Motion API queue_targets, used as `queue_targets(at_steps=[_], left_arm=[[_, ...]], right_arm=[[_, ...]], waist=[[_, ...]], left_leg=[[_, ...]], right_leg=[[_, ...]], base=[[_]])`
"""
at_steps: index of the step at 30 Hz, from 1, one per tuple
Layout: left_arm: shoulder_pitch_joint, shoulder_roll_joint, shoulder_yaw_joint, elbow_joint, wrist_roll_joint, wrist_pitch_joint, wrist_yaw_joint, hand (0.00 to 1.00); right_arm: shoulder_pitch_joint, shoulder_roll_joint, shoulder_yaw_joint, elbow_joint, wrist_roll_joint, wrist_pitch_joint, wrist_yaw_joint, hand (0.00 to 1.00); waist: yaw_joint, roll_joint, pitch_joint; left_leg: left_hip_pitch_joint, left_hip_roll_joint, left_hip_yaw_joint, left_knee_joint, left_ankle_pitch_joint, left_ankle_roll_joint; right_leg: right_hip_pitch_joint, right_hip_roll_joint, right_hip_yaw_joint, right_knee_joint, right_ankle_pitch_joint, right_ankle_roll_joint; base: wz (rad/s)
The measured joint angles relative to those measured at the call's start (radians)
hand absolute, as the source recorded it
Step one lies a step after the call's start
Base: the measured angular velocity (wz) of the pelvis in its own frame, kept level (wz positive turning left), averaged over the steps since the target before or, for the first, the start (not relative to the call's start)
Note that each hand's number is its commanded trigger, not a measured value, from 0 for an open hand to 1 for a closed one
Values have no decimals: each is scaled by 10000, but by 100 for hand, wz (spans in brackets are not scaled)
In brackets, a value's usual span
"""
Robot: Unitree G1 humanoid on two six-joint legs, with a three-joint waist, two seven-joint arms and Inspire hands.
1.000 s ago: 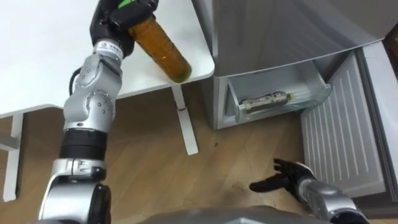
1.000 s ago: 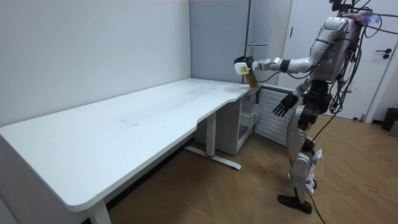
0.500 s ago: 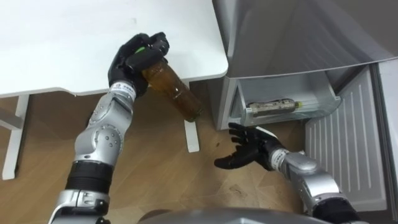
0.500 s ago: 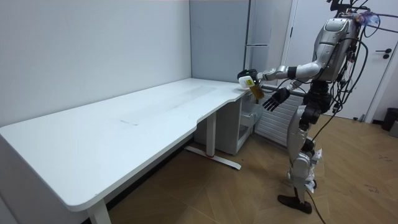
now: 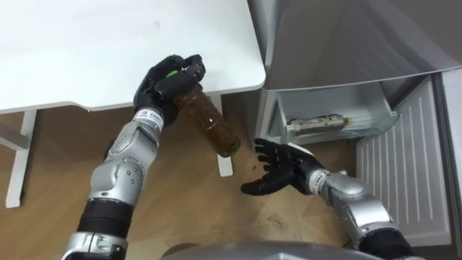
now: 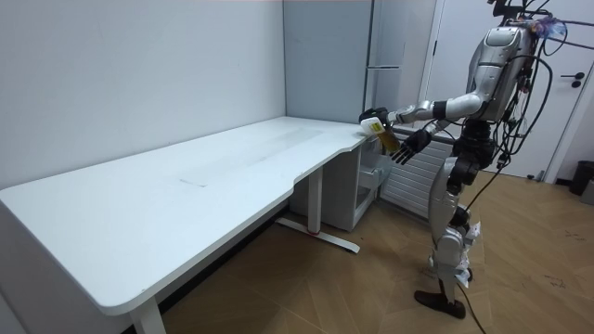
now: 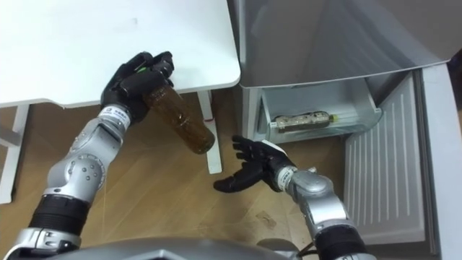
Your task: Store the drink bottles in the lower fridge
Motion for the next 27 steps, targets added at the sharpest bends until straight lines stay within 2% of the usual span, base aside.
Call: queue_targets(at_steps=[8, 14, 22, 27], left_arm=[[19, 8, -176, 0, -38, -35, -167, 100], [273, -12, -494, 0, -32, -34, -588, 100], [365, -62, -842, 0, -27, -33, -728, 100], [406, -46, -1061, 1, 15, -54, -831, 100]], right_arm=[[-73, 9, 447, -1, 84, 0, 218, 0], [-62, -6, 555, -341, 122, -1, 274, 0], [-61, 8, 787, -397, 512, -3, 257, 0], [-62, 44, 946, -389, 542, -13, 273, 0]], waist=[[87, -2, 5], [177, -19, 6], [248, -161, 11], [248, -223, 49]], left_leg=[[10, -3, -49, -4, 0, 0], [-71, -3, -30, -15, 0, 0], [-88, -4, -41, -17, 0, 0], [-136, -4, -69, -4, 0, -1]], right_leg=[[3, 3, 30, 1, 0, 0], [-111, 3, 46, 24, 0, 0], [-101, 5, 6, 10, 0, 0], [-98, -3, -106, 7, 0, 0]], base=[[0], [0], [0], [4]])
